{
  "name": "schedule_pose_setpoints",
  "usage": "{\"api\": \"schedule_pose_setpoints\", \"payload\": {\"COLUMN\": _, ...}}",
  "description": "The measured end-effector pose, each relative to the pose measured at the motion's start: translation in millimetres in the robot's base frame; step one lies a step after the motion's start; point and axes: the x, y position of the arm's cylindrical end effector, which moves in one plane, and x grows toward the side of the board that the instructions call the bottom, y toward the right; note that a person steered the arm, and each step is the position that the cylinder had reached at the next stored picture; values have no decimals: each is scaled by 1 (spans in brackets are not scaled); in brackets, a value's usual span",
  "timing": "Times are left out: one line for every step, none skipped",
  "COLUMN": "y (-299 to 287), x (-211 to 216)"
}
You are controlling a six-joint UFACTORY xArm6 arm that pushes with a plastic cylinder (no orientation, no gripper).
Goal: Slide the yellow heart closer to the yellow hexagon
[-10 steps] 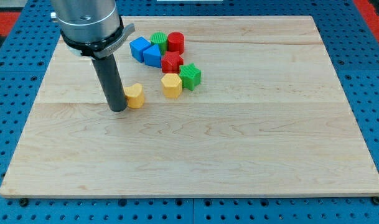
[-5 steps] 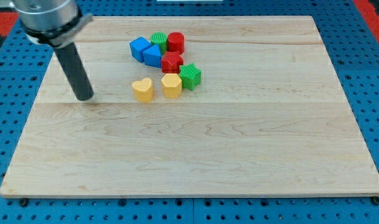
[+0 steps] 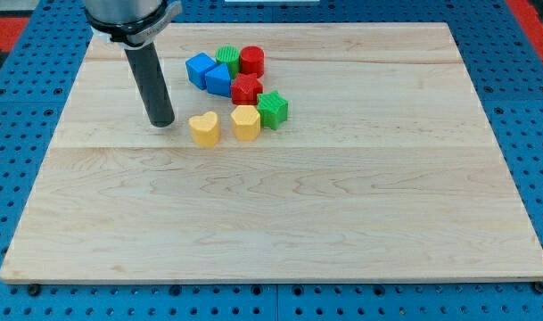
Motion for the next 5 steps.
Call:
{"api": "schedule_pose_setpoints", "payload": {"y": 8, "x": 3}}
{"api": "schedule_pose_setpoints", "payload": {"y": 12, "x": 6}}
{"api": "schedule_pose_setpoints", "payload": {"y": 16, "x": 6}}
{"api": "schedule_pose_setpoints", "payload": {"y": 32, "x": 6}}
{"api": "schedule_pose_setpoints", "payload": {"y": 46, "x": 7}}
